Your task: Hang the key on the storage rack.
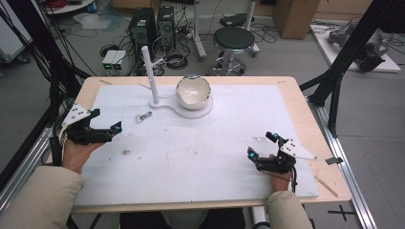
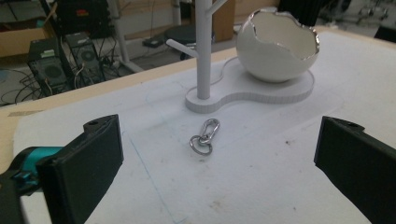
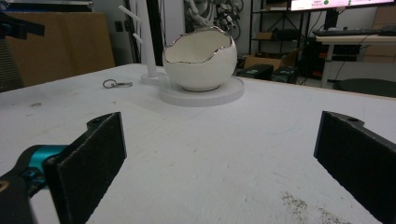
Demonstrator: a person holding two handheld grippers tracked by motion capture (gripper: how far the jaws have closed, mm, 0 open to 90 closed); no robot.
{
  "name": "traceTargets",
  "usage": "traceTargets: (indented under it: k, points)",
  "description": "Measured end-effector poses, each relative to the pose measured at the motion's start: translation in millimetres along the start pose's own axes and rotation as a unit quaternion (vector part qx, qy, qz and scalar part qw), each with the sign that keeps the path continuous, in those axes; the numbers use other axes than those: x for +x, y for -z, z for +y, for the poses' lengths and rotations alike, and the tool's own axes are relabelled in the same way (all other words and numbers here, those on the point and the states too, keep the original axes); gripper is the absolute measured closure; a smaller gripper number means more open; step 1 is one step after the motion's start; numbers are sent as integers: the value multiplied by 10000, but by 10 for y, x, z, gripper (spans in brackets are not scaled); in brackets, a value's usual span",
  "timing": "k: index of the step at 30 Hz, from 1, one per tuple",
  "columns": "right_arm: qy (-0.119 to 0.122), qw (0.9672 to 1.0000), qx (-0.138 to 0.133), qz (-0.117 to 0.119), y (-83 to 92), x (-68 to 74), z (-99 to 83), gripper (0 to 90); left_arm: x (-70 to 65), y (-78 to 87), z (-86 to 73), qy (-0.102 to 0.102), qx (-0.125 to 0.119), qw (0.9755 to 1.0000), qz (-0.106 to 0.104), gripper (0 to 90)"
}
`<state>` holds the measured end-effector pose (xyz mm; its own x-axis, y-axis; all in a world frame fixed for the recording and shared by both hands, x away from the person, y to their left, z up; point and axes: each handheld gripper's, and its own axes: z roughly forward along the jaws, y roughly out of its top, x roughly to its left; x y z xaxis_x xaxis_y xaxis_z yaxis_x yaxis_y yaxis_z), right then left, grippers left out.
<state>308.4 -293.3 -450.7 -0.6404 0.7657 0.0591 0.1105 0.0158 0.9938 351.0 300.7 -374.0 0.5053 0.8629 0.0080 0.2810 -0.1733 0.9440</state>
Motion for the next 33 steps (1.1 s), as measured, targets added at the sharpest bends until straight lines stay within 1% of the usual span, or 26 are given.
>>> traceTargets:
  k: [2, 3, 5, 6, 9, 10, 11, 14, 15, 16, 17, 19, 20, 21, 22, 23, 25, 26, 27, 28, 29, 30, 31, 32, 33]
  points:
    - [-19, 10000, 6, -8, 1, 0, 0, 13, 50, -49, 46, 8, 142, 9999, -68, 17]
    - [-18, 10000, 8, -11, 1, 0, -1, 13, 68, -71, 63, 30, 176, 9998, -132, 17]
    - [3, 10000, -3, 0, -1, 0, 0, 13, 124, -131, 117, 135, 345, 9989, -282, 17]
    - [5, 10000, 2, -2, 0, 0, 0, 13, 141, -154, 129, 164, 374, 9986, -322, 17]
    - [-24, 10000, 15, -14, 2, 0, 0, 13, 208, -250, 174, 194, 614, 9973, -347, 17]
    - [-41, 10000, 17, -8, 2, 0, 0, 12, 224, -284, 181, 238, 650, 9970, -353, 17]
    - [-50, 10000, 21, -3, 2, -2, 1, 13, 242, -319, 184, 233, 731, 9964, -366, 17]
    - [-59, 10000, 19, 4, 2, -2, 1, 13, 282, -432, 184, 159, 1062, 9933, -420, 17]
    - [-51, 10000, 21, -1, 2, -2, 0, 13, 292, -473, 186, 198, 1153, 9922, -437, 17]
    - [-49, 10000, 22, -1, 3, -2, 0, 13, 307, -508, 193, 178, 1222, 9914, -443, 17]
    - [-50, 10000, 20, -3, 2, -2, 0, 13, 325, -553, 199, 242, 1285, 9904, -453, 17]
    - [-51, 10000, 22, 0, 3, -3, 0, 13, 345, -617, 204, 348, 1325, 9895, -470, 17]
    - [-54, 10000, 14, 3, 0, -3, 1, 13, 361, -656, 218, 284, 1467, 9877, -462, 17]
    - [-57, 10000, 16, 11, 0, -6, 0, 13, 367, -683, 225, 272, 1500, 9872, -461, 17]
    - [-54, 10000, 19, 18, 0, -7, 0, 13, 374, -720, 247, 247, 1569, 9862, -456, 17]
    - [-56, 10000, 16, 13, 0, -6, 1, 13, 378, -744, 261, 246, 1586, 9859, -468, 17]
    - [-38, 10000, 21, 4, 0, -7, 0, 13, 388, -800, 289, 295, 1657, 9845, -498, 17]
    - [-50, 10000, 20, 9, 0, -7, 1, 13, 393, -837, 306, 231, 1766, 9826, -522, 17]
    - [-65, 10000, 23, 14, 0, -7, 1, 13, 394, -861, 316, 209, 1816, 9817, -536, 17]
    - [-81, 10000, 26, 8, 0, -5, 1, 13, 398, -899, 332, 201, 1869, 9802, -617, 17]
    - [-69, 10000, 18, 12, -1, -7, 1, 13, 399, -926, 336, 249, 1843, 9803, -671, 17]
    - [-73, 10000, 24, 9, 0, -6, 2, 13, 407, -955, 338, 297, 1921, 9784, -701, 17]
    - [-58, 10000, 25, 9, -1, -8, 1, 12, 412, -982, 337, 281, 2012, 9765, -723, 17]
    - [-66, 10000, 22, 11, -1, -8, 1, 13, 411, -1026, 331, 270, 2147, 9735, -737, 17]
    - [-73, 10000, 25, 10, -2, -7, 2, 13, 414, -1050, 328, 267, 2211, 9721, -735, 17]
